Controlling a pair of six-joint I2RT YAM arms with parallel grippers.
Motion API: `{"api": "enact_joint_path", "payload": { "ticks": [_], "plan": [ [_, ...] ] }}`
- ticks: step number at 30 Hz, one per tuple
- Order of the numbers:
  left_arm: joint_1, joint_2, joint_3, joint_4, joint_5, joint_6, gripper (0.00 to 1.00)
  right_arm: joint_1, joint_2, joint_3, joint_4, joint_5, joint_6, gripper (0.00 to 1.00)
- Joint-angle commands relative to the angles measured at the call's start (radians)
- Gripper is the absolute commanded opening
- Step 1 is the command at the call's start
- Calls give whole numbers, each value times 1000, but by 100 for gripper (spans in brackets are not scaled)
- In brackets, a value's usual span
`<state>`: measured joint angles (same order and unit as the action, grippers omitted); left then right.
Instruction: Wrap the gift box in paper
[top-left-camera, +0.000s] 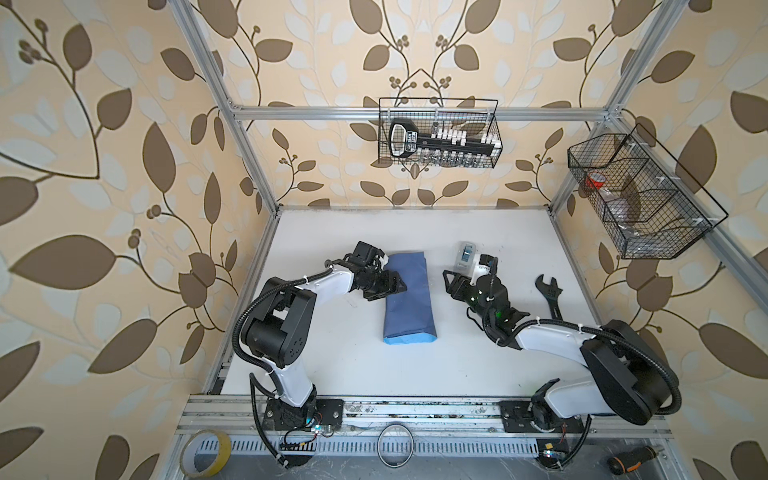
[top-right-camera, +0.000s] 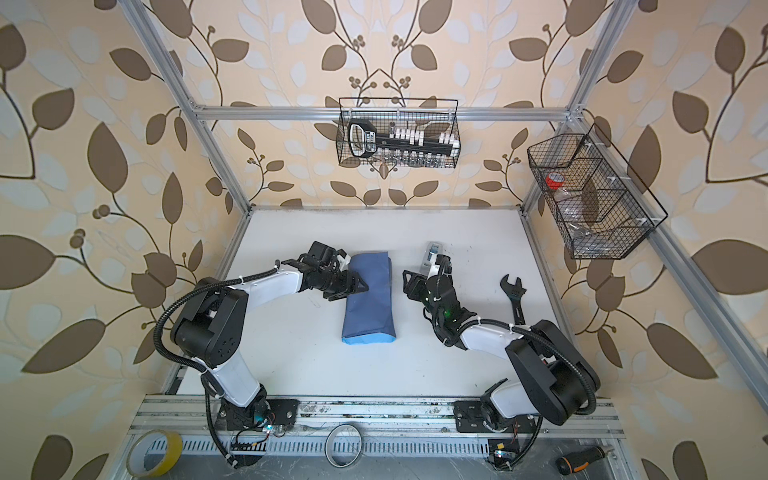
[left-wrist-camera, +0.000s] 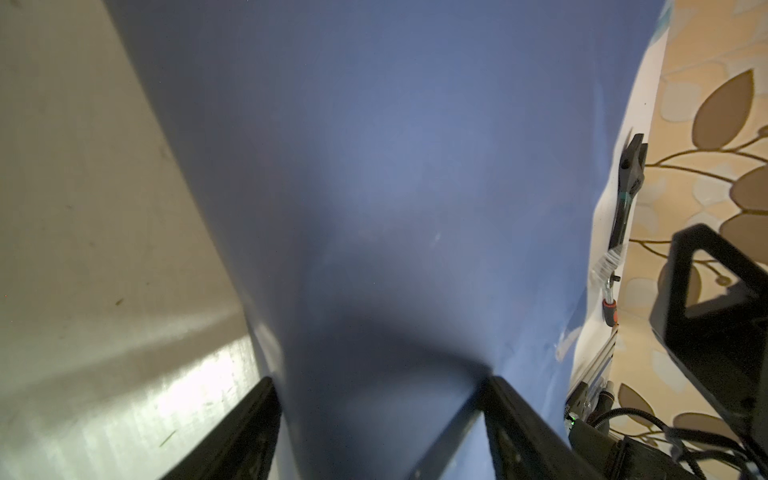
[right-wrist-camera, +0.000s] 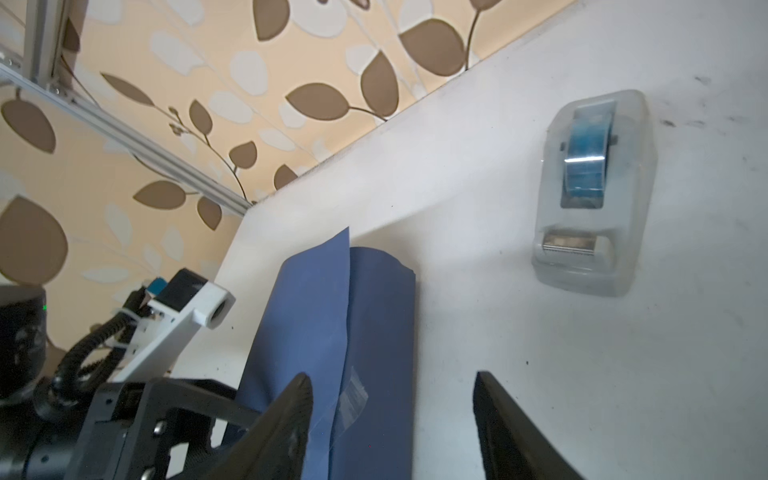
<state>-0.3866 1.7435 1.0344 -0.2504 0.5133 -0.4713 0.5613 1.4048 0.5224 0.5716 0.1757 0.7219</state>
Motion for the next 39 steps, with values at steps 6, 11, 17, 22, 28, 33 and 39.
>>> {"api": "enact_joint_path", "payload": {
  "ticks": [6, 11, 17, 22, 28, 33, 39],
  "plan": [
    [-8, 91, -43, -111, -160, 29, 77, 112, 55, 356, -598, -17, -312, 55],
    [-8, 91, -43, -112, -165, 28, 77, 131, 127, 463, -698, -51, -339, 52],
    [-8, 90, -45, -112, -166, 28, 77, 144, 198, 551, -783, -49, -352, 48],
    [-8, 91, -45, -113, -165, 30, 77, 141, 222, 567, -788, -54, -352, 48],
    [-8, 90, -45, -112, -165, 30, 77, 135, 254, 579, -777, -69, -351, 47],
    [-8, 94, -43, -111, -164, 28, 76, 129, 279, 588, -760, -80, -345, 46],
    [-8, 96, -44, -112, -163, 30, 76, 125, 306, 593, -752, -85, -338, 45]
  ]
}}
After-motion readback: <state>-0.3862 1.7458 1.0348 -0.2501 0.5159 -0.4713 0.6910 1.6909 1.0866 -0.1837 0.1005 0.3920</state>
